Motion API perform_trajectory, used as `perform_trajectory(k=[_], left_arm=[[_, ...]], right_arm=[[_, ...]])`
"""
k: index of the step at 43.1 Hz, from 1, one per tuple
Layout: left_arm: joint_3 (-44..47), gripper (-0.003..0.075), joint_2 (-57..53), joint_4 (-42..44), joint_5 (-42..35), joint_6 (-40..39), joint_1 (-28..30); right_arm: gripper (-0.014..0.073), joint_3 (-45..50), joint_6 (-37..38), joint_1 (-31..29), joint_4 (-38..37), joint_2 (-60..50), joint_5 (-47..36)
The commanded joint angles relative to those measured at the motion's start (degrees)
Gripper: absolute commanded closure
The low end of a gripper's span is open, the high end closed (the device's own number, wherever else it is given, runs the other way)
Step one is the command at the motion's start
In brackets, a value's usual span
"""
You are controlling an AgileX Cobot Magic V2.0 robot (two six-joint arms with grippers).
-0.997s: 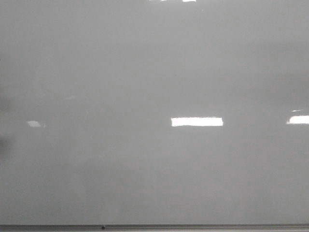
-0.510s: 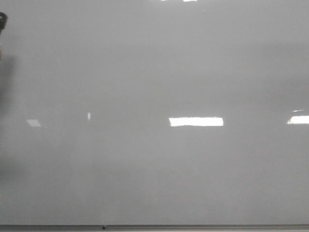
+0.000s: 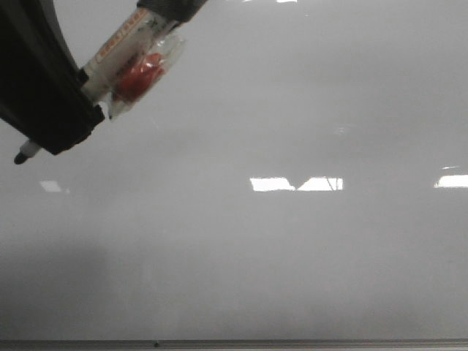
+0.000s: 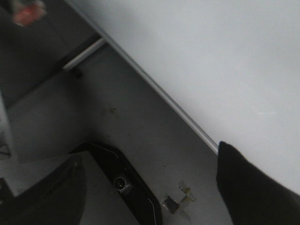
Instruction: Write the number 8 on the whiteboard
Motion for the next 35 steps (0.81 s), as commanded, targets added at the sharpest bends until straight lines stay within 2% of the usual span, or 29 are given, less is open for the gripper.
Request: perform_trajectory(k=[1, 13, 28, 31, 35], left_arm=[[-2.03, 0.0739, -1.67, -2.14, -0.23, 0.49, -1.92], [-2.03, 0.0739, -1.67, -2.14, -0.42, 0.49, -2.37], [-2.03, 0.0739, -1.67, -2.14, -0.42, 0.49, -2.37], [-2.03, 0.0739, -1.67, -2.14, -0.65, 0.49, -2.37], [-2.03, 0.0739, -1.67, -2.07, -1.04, 0.49, -2.37]], right_arm=[[0.0, -6.01, -2.85, 5.05, 3.94, 3.78, -0.34], [0.0, -17.07, -4.65, 18.56, 3.94, 18.55, -2.51], [0.0005, -25.94, -7.79, 24.36, 4.0, 30.27, -2.33], [0.0046, -26.51, -7.79, 24.75, 4.06, 31.31, -1.34], [0.017, -26.56, -7.79, 24.83, 4.06, 31.63, -0.42]])
